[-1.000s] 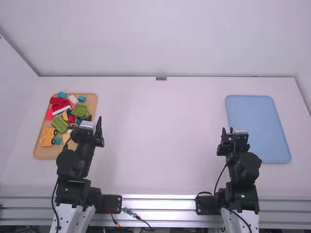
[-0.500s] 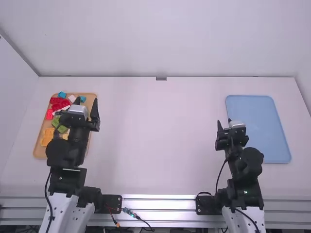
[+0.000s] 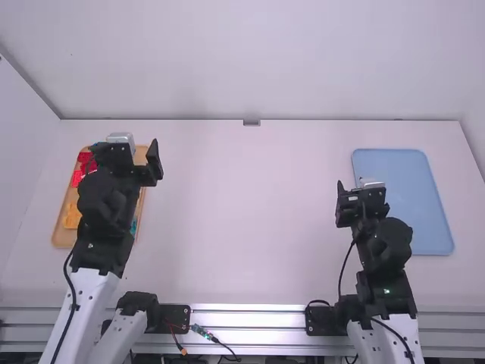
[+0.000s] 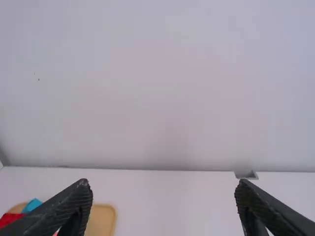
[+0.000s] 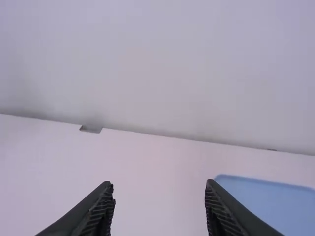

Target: Assemble lego blocks to make yellow taxi

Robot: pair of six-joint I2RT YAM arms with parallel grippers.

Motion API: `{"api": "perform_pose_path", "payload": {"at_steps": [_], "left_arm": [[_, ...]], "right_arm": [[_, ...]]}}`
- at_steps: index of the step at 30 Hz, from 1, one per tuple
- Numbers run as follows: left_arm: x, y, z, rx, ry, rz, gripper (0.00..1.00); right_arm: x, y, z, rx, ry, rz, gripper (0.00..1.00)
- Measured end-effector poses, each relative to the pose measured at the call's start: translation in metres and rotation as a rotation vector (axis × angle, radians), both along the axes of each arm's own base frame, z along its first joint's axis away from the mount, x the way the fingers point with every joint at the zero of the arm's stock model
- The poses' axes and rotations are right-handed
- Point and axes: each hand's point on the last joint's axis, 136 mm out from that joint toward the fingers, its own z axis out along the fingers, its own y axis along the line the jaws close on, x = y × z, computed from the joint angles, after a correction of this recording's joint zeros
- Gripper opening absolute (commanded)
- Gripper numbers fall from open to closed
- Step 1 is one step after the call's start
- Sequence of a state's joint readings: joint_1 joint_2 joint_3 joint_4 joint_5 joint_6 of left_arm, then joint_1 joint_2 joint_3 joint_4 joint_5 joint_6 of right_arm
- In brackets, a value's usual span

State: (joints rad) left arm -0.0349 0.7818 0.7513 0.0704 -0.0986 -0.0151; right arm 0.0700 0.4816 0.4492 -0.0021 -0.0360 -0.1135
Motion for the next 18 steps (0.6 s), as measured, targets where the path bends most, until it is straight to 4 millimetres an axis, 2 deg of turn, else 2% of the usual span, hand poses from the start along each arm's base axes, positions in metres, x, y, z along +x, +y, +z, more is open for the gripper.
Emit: {"api": "perform_pose_path", "payload": {"at_steps": [5, 8, 13, 18], "left_arm": [[0.013, 0.001, -0.007, -0.006, 0.08, 0.011, 0.9], [0.021, 0.001, -0.035, -0.004, 0.182, 0.013, 0.95], [0.037, 0.0, -0.065, -0.001, 0.27, 0.009, 0.99], [0.045, 0.0, -0.083, -0.003, 0.321, 0.011, 0.99]], "right_arm": [[0.008, 0.0, 0.015, 0.033, -0.001, -0.009, 0.57], [0.015, 0.0, 0.028, 0.04, -0.009, -0.012, 0.63], [0.032, 0.002, 0.057, 0.092, -0.035, -0.012, 0.73], [0.047, 0.003, 0.076, 0.117, -0.033, -0.014, 0.82]]}}
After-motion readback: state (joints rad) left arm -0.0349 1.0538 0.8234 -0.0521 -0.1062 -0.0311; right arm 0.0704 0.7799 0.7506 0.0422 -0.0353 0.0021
